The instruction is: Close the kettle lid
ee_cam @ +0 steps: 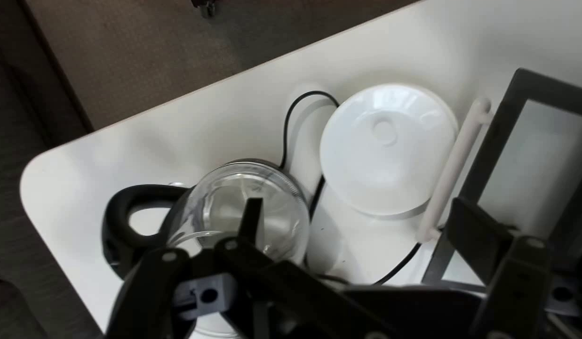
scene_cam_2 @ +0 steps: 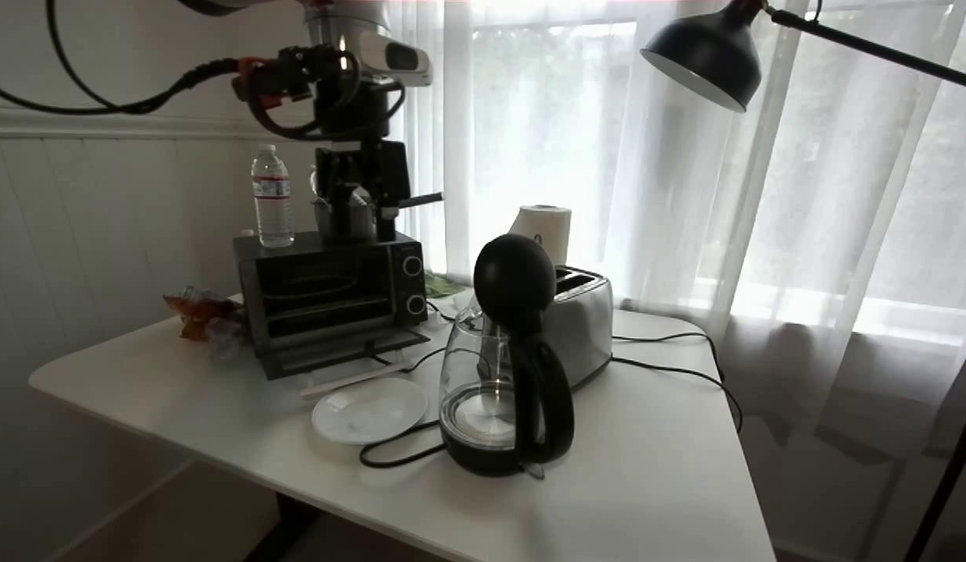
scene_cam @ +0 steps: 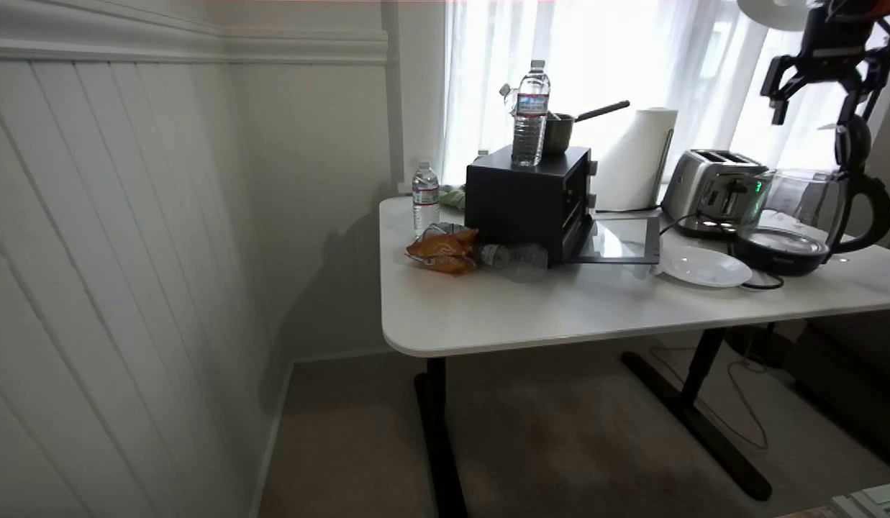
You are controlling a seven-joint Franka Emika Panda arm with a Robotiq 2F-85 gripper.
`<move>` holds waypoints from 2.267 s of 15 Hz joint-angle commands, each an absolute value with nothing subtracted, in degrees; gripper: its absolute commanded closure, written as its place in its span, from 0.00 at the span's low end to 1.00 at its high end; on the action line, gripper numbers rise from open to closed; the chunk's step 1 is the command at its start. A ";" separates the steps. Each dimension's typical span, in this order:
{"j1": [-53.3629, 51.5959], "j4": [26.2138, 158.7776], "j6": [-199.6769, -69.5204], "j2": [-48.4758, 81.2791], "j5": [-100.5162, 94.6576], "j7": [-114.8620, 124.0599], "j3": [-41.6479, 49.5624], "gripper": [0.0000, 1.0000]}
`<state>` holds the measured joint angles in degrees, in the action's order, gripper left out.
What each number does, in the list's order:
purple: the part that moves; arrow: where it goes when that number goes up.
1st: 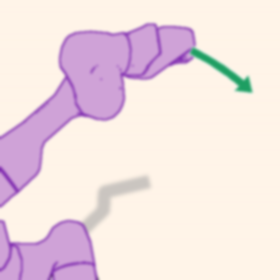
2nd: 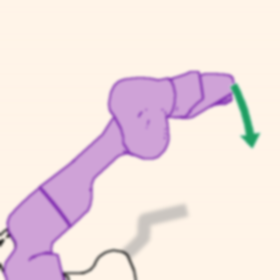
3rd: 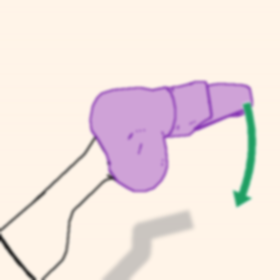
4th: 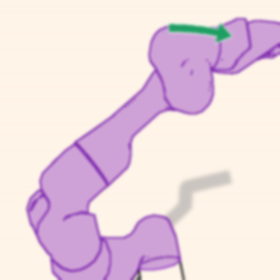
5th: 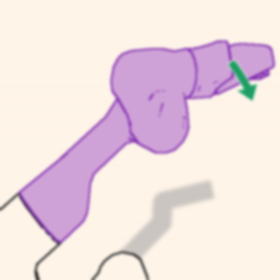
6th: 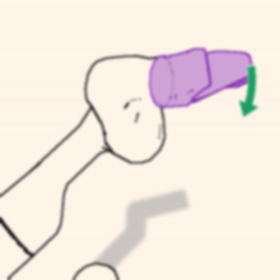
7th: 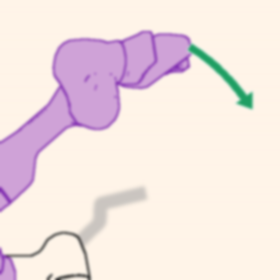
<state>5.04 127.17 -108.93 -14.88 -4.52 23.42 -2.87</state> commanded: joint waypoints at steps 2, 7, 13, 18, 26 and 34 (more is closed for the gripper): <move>9.43 121.63 -109.91 -13.30 -7.12 27.84 1.53 0.00; 12.14 117.76 -113.08 -13.55 -4.96 27.18 5.95 0.31; 13.35 119.50 -115.69 -14.02 -1.33 26.15 10.06 0.73; 13.26 121.61 -121.07 -12.28 1.84 27.08 10.59 1.00; 12.77 123.40 -124.73 -8.90 3.23 27.17 10.47 1.00; 11.03 125.34 -127.34 -6.93 6.63 26.95 8.91 1.00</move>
